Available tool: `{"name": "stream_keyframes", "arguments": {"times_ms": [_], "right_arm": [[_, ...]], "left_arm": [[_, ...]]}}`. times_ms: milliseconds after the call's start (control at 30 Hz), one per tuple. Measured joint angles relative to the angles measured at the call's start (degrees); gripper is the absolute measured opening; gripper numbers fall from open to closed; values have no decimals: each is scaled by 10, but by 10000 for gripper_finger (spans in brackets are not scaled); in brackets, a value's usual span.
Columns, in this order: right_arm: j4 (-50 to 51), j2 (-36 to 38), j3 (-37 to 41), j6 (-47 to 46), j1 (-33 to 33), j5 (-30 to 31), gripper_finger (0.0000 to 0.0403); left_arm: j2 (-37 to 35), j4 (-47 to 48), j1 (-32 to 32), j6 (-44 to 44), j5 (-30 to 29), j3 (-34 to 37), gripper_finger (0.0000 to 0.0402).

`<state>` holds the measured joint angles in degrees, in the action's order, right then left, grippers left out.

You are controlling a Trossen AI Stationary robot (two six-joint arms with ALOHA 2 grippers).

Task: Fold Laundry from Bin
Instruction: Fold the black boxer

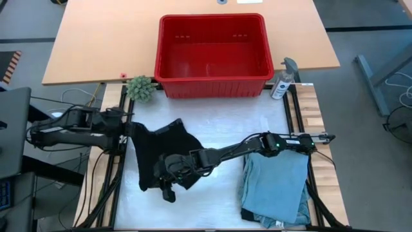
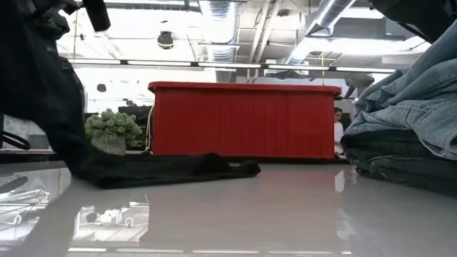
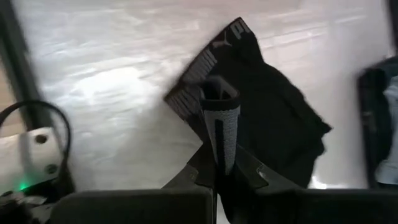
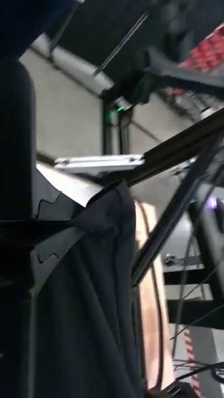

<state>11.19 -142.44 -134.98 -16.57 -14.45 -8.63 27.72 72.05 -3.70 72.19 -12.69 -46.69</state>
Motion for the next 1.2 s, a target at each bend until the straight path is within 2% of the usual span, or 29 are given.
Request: {"name": "stream_keyframes", "arguments": {"times_ms": [300,400,533,633,933,1200], "right_arm": [[17,13,0,-76,2,25,22],[31,16,0,-128,4,25,22],[40,16,0,-153,6,32,22],[71,21,0,-202,5,56,22],[190,21,0,-256,-3,150,22],[248,21,0,-286,-7,176,22]], "left_arm": [[43,-24,0,4,-2,29,0],[70,-35,0,2,-3,36,0],[110,-51,0,-9,-2,39,0],[139,-68,0,-18,-7,39,0],[213,-114,0,-39,-16,39,0],[259,-144,0,-51,-28,39,0]]}}
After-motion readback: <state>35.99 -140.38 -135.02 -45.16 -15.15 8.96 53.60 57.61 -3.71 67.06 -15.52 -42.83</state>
